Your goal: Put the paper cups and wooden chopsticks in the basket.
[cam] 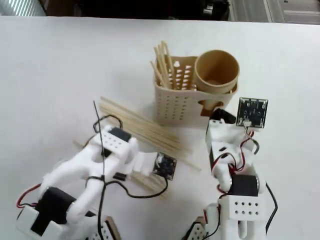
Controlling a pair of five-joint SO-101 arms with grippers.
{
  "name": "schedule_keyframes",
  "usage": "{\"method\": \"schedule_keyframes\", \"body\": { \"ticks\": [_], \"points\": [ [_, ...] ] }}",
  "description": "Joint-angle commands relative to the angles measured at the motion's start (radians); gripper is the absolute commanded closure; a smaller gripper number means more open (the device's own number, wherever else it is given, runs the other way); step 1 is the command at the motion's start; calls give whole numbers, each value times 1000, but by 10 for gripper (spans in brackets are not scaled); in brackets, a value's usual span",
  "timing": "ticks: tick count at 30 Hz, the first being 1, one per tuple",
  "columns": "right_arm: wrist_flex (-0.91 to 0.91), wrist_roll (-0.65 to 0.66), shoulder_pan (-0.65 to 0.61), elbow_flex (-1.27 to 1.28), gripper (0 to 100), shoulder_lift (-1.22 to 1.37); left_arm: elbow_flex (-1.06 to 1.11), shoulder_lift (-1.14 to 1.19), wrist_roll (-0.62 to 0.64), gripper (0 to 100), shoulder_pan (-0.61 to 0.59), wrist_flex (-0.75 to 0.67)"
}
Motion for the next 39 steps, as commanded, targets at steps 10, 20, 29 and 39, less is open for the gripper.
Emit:
{"method": "schedule_keyframes", "body": {
  "ticks": [10,20,29,39],
  "points": [
    [-21,-8,13,-29,981,-19,-11,-10,31,979,10,-9],
    [-22,-14,27,-29,981,-19,-130,-297,84,979,-18,244],
    [-19,-15,56,-44,981,-19,-189,-653,86,979,-140,321],
    [-19,-15,56,-44,981,-19,-632,-704,230,979,-289,402]
  ]
}}
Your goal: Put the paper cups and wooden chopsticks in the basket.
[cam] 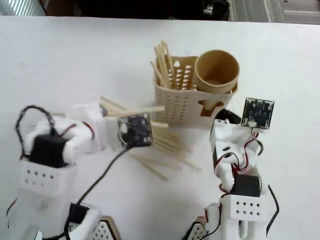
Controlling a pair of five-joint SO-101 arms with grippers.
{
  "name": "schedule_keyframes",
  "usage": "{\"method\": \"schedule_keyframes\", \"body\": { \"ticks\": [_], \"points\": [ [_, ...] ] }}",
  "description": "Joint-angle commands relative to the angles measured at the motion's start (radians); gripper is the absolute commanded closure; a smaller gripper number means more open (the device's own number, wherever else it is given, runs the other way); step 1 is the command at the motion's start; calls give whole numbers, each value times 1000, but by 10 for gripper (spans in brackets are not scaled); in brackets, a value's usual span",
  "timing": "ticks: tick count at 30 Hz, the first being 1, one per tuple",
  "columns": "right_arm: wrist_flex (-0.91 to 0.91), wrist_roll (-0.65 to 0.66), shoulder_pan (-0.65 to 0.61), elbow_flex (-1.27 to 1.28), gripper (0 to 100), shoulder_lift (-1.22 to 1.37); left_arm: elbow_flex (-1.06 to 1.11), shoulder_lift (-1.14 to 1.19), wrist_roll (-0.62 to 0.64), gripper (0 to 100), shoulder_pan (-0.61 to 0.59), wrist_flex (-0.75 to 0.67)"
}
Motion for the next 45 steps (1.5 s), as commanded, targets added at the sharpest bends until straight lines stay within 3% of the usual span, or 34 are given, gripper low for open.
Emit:
{"method": "schedule_keyframes", "body": {
  "ticks": [1,10,16,23,27,38,45],
  "points": [
    [-19,-9,10,-43,981,-19,-180,-30,106,979,-24,3],
    [-19,-9,7,-40,981,-19,-272,-30,433,979,-22,-147],
    [-18,-9,7,-40,981,-18,-269,-28,712,980,105,-279],
    [-18,-9,5,-40,981,-13,-279,79,925,980,174,-520],
    [-16,-9,5,-40,981,-12,-292,160,984,980,180,-643],
    [-13,-9,-27,-37,981,-12,-629,395,1028,980,265,-713],
    [-13,-9,-25,-37,981,-12,-672,536,1221,980,259,-899]
  ]
}}
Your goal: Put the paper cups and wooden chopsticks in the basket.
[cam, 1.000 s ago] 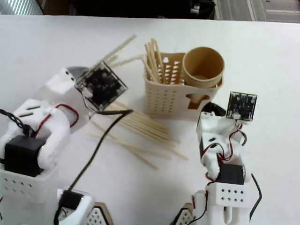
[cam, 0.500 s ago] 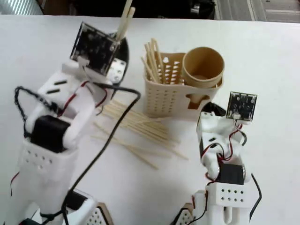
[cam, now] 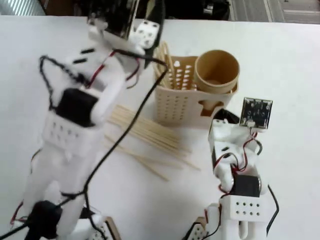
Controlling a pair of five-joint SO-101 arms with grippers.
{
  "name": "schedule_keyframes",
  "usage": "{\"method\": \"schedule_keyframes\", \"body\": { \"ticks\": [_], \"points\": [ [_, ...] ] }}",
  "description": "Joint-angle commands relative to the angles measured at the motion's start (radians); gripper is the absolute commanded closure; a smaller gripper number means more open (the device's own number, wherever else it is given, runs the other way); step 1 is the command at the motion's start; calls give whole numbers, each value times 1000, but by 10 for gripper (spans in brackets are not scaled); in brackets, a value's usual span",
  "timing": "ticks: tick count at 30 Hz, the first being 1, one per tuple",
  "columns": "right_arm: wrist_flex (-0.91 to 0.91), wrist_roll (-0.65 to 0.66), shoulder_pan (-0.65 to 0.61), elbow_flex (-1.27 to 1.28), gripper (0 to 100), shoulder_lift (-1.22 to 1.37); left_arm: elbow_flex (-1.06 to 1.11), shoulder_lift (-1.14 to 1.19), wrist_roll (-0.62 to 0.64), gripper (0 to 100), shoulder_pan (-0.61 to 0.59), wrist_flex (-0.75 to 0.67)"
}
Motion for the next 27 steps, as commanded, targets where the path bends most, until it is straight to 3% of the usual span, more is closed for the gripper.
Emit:
{"method": "schedule_keyframes", "body": {
  "ticks": [1,10,16,22,27],
  "points": [
    [-13,-9,-8,-37,981,-12,-58,22,95,980,16,-126],
    [-21,-9,-10,-23,981,-16,26,87,114,980,22,-152],
    [-21,-9,-10,-23,981,-18,216,38,114,980,58,-155],
    [-21,-9,-10,-23,981,-18,420,28,114,967,79,-258],
    [-21,-9,-10,-23,981,-15,384,-25,114,832,90,-66]
  ]
}}
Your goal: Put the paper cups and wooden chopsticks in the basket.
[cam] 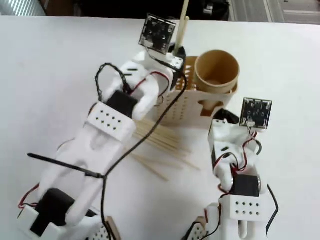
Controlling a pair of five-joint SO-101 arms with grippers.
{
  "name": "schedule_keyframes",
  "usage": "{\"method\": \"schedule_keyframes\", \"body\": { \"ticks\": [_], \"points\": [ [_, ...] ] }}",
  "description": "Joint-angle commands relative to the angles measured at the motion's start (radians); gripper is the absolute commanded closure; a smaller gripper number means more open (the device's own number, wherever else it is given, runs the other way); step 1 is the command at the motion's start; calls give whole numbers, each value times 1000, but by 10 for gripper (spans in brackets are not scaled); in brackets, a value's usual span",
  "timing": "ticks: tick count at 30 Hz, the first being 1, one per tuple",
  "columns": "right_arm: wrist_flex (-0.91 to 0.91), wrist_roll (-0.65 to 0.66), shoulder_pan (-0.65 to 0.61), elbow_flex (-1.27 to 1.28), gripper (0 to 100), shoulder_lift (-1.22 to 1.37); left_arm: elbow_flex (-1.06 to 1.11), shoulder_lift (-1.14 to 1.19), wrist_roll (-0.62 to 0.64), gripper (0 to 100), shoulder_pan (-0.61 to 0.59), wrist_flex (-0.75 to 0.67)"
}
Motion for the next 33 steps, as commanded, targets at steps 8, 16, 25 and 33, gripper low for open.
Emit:
{"method": "schedule_keyframes", "body": {
  "ticks": [8,16,25,33],
  "points": [
    [-21,-5,-10,-23,981,-13,-110,-361,-32,809,-10,417],
    [-19,17,-12,-29,981,-12,-103,-725,-186,812,-119,741],
    [131,155,-168,-163,981,-10,137,-1044,-272,812,-476,862],
    [390,310,-478,-485,981,248,667,-1300,-272,812,-697,727]
  ]
}}
